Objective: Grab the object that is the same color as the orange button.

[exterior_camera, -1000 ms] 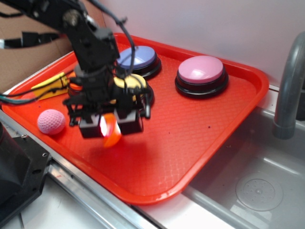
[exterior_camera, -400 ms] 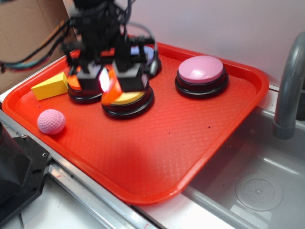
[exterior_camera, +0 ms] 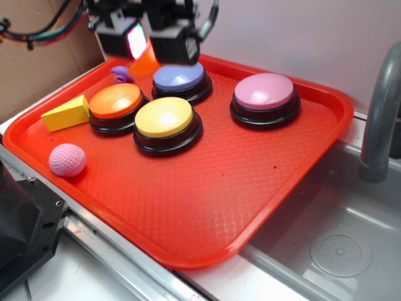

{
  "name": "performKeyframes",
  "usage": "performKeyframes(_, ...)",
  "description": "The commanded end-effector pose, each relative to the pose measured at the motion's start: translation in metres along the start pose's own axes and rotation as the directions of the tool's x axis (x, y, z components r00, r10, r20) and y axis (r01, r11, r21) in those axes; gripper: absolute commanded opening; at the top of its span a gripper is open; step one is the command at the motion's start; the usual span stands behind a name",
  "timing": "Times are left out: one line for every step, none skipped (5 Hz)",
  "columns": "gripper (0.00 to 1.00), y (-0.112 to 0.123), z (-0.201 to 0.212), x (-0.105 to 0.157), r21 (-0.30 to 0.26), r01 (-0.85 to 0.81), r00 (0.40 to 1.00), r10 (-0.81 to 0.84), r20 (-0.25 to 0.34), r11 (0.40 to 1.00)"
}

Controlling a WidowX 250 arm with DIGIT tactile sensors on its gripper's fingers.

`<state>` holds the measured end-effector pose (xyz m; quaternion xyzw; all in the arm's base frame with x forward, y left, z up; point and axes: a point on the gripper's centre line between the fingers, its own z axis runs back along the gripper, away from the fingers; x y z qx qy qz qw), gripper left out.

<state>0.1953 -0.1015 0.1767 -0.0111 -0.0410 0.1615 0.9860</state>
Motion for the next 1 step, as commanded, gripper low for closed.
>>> performKeyframes(0.0, 0.002, 0.0374, 0.0135, -0.076, 0.052, 0.997, -0.048, 0.052, 0.996)
